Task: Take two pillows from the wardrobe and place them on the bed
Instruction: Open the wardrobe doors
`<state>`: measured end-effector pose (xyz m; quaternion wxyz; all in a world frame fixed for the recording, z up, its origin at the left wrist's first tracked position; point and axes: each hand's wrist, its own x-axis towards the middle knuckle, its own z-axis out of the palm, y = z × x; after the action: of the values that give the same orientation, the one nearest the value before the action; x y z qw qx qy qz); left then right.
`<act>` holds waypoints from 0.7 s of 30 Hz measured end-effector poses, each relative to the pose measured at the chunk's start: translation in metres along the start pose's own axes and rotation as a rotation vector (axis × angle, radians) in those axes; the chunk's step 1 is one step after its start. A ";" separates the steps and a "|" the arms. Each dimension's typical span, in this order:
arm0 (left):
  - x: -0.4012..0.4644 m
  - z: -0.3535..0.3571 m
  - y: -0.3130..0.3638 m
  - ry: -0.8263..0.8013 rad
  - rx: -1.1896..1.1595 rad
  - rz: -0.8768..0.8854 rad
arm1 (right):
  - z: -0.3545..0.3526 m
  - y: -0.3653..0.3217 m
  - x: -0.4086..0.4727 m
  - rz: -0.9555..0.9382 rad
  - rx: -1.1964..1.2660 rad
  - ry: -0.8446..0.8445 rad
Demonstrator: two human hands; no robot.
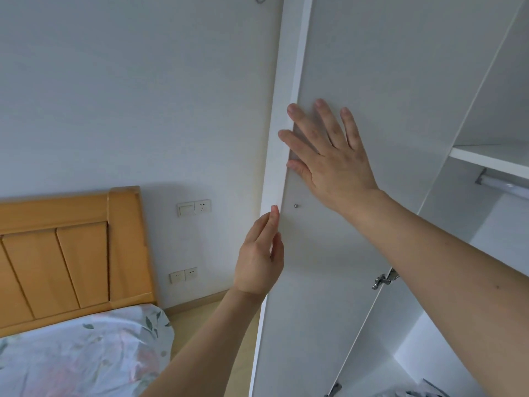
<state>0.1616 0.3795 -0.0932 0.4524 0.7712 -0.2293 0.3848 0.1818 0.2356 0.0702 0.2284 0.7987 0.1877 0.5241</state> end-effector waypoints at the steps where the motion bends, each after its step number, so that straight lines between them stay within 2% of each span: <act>1: 0.000 -0.001 0.001 -0.006 0.005 0.000 | 0.000 0.001 0.001 -0.006 0.010 0.004; 5: -0.007 -0.003 0.012 0.026 0.117 -0.040 | -0.008 0.008 -0.007 -0.034 0.065 -0.037; 7: -0.015 -0.001 0.024 0.086 0.182 -0.045 | -0.016 0.022 -0.023 0.010 0.085 -0.075; 9: -0.022 0.008 0.043 0.102 0.199 0.029 | -0.023 0.049 -0.048 0.106 0.083 -0.128; 13: -0.025 0.041 0.083 -0.018 0.192 0.128 | -0.053 0.102 -0.090 0.224 -0.001 -0.227; 16: -0.028 0.069 0.102 -0.117 0.120 0.069 | -0.073 0.132 -0.113 0.281 -0.066 -0.309; 17: -0.041 0.108 0.154 -0.179 0.037 0.137 | -0.113 0.171 -0.157 0.325 -0.197 -0.366; 21: -0.049 0.144 0.191 -0.288 0.032 0.181 | -0.140 0.203 -0.191 0.333 -0.334 -0.475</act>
<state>0.0538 0.1615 -0.0756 0.3660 0.8017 -0.3540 0.3130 -0.0077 -0.0112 0.0896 0.3049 0.8697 -0.0925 0.3770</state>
